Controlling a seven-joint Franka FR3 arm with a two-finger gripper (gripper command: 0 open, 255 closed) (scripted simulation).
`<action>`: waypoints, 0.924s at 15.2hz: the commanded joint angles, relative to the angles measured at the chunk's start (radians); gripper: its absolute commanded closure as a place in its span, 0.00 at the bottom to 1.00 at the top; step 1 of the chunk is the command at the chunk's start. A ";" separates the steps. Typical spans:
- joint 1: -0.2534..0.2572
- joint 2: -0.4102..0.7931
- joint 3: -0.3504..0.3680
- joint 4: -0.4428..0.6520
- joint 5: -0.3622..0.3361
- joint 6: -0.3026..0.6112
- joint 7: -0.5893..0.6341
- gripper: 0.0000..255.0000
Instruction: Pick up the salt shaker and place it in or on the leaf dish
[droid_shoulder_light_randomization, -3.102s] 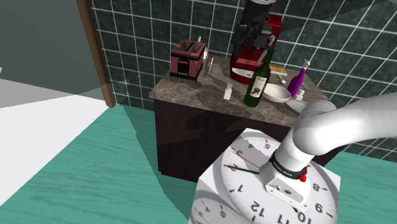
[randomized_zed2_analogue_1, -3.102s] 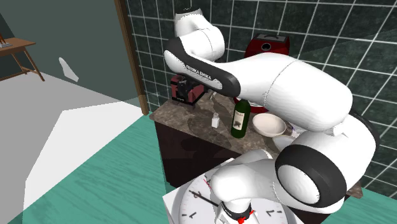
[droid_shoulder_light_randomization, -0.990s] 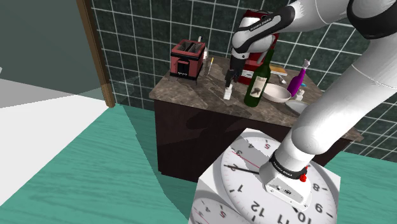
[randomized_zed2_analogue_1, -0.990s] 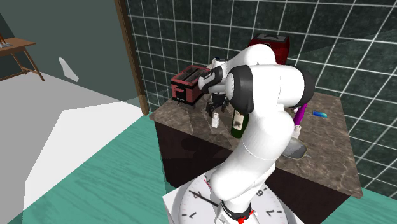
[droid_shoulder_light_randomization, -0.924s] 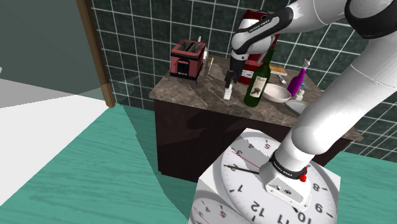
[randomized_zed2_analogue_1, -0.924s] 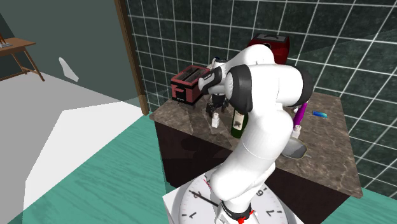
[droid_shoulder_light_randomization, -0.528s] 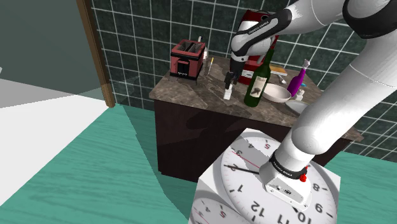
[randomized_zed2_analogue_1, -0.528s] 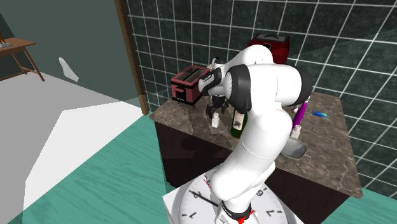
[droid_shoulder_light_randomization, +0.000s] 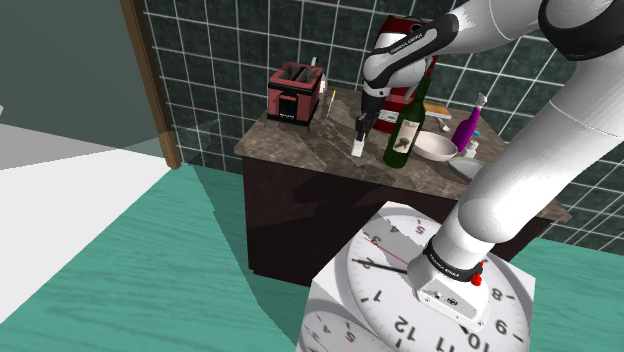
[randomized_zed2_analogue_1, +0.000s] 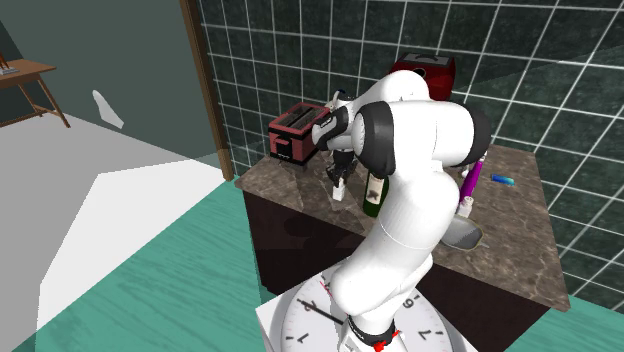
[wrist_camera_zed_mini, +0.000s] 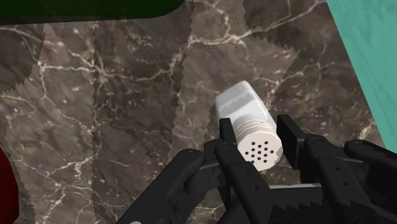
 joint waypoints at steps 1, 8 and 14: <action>0.000 0.000 0.000 0.000 0.000 0.000 0.000 1.00; -0.002 -0.033 0.006 0.027 -0.013 -0.057 0.011 1.00; -0.003 -0.074 0.015 0.073 -0.026 -0.143 0.024 1.00</action>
